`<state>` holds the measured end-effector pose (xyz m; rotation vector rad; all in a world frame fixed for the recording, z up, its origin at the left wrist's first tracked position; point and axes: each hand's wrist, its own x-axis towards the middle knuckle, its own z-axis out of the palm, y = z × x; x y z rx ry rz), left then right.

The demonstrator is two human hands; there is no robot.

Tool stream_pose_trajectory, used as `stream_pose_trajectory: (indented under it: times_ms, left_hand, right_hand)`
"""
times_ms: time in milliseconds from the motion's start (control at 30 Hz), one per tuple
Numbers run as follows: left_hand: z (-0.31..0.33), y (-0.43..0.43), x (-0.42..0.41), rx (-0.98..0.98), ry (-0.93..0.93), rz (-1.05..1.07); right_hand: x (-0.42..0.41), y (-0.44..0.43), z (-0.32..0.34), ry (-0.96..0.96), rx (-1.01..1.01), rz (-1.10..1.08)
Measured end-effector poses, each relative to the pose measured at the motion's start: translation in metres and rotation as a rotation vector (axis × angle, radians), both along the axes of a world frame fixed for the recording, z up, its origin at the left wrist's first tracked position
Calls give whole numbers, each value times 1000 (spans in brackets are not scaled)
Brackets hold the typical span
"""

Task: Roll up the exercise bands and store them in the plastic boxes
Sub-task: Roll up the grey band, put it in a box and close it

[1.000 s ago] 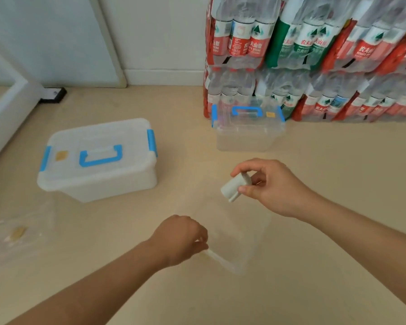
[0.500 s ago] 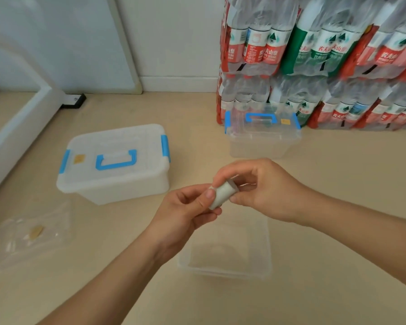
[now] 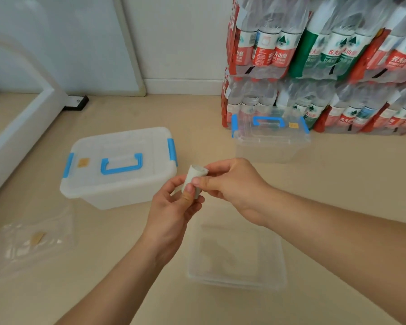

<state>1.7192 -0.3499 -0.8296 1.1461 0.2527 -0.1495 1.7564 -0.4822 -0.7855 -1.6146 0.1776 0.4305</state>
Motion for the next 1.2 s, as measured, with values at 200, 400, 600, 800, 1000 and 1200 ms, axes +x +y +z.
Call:
stream_pose_trajectory:
  times_ms: [200,400,600,800,1000,1200]
  left_hand:
    - [-26,6,3,332,-67,-97]
    - [-55,10,-1,585,-128,-153]
    - [-77,6,-6,997,-242,-168]
    - [-87,19,-12,982,-64,-260]
    - [-87,22,-16,704,111,-197]
    - [-92,23,-17,677,118,-182]
  right_hand:
    - [-28,3,-43,49,208,-233]
    - [-37,-5,-77,97,276,-220]
    - [-35,-14,-92,26,29,-178]
    - [-45,-2,-130,22,-392,-112]
    - [-36,21,-167,70,-485,-155]
    - [-34,29,-181,42,-518,-166]
